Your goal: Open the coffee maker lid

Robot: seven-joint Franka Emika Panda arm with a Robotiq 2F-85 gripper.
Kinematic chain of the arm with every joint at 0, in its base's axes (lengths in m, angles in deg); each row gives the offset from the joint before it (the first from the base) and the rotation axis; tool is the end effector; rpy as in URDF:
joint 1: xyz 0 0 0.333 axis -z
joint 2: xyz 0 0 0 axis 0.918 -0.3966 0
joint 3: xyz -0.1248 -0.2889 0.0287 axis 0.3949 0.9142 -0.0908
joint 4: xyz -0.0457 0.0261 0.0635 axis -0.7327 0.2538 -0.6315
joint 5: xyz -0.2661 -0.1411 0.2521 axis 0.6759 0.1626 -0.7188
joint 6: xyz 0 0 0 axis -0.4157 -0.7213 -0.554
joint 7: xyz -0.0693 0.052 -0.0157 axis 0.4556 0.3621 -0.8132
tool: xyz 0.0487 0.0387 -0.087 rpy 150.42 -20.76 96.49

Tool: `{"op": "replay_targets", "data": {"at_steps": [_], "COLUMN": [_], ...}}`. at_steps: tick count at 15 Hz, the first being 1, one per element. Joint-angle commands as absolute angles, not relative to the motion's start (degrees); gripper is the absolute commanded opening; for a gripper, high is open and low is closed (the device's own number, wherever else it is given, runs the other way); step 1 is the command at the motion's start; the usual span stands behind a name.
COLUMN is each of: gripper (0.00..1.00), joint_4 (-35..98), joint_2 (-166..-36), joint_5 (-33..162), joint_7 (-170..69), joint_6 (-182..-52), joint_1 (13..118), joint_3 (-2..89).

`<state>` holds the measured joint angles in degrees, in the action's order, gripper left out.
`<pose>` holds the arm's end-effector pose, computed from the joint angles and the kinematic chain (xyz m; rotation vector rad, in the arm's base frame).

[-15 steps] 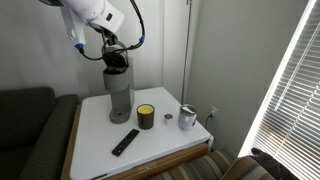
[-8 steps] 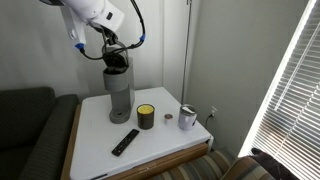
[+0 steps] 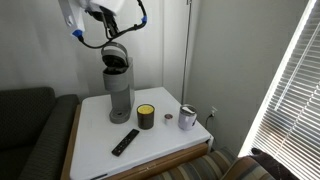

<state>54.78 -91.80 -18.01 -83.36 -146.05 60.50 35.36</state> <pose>0.5995 0.0508 0.4348 -2.2040 0.6641 -0.8404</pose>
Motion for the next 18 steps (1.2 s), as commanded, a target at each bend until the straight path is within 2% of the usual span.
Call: {"op": "replay_targets", "data": {"at_steps": [1, 10, 12, 18], "gripper": [0.33, 0.96, 1.0, 1.0], "joint_4": [59.68, 60.48, 60.49, 59.16], "joint_2": [-87.23, -83.75, -83.4, -84.82], "joint_5": [-7.7, 4.53, 6.51, 6.6], "joint_7": [-74.67, -62.48, -59.87, -57.53], "joint_6": [-141.96, -134.22, -133.95, -135.19], "joint_1": [60.83, 61.82, 61.88, 60.84], "joint_3": [36.64, 37.02, 37.02, 37.29]}}
